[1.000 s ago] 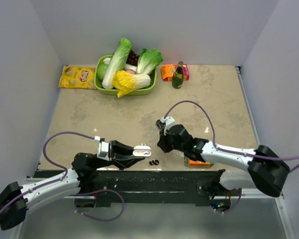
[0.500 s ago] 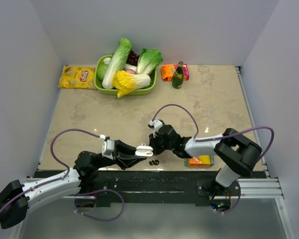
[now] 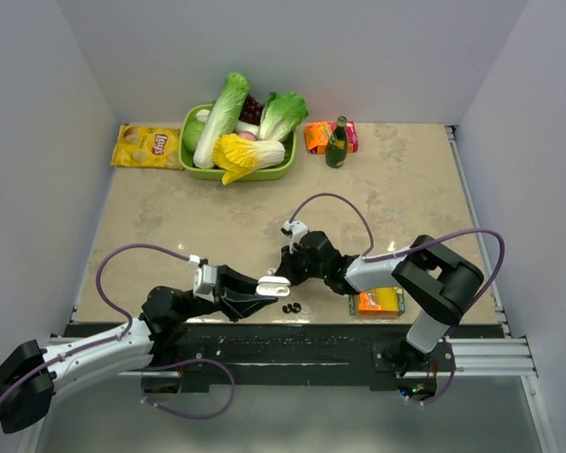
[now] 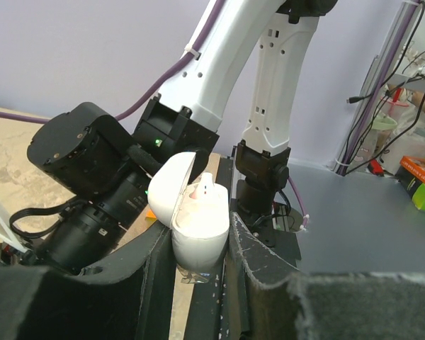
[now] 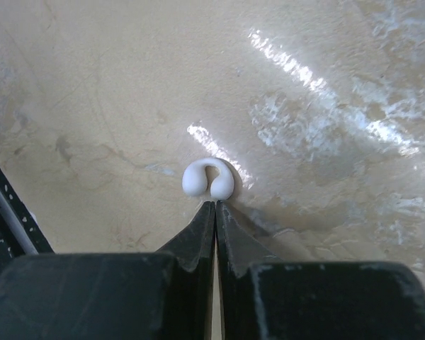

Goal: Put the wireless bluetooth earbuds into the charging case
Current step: Pick up the earbud from the center of the board.

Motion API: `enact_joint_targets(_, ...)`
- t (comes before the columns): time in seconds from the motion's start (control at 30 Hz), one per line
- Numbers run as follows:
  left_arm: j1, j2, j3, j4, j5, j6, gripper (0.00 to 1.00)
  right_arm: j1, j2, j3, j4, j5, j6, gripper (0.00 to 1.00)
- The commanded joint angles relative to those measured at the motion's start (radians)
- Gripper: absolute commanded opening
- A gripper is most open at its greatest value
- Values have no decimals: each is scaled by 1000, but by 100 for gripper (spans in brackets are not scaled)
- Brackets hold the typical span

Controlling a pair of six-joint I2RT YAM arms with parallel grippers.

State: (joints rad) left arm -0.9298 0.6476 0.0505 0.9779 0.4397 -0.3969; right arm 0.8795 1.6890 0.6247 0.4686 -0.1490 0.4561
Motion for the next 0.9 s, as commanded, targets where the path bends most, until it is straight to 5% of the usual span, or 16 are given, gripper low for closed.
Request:
enact_joint_targets(0.0, -3, -11, -109, 53, -6, 16, 0, -25, 24, 44, 24, 19, -4, 5)
enact_joint_targets(0.27, -3, -17, -113, 47, -7, 16, 0, -47, 63, 89, 24, 6, -7, 9)
enact_joint_targets(0.6, -4, -22, -110, 30, -13, 24, 0, -65, -55, 69, -33, 123, -23, 43)
enact_joint_targets(0.87, -3, -5, -109, 58, -13, 23, 0, -8, -62, 118, -77, 36, -66, 43)
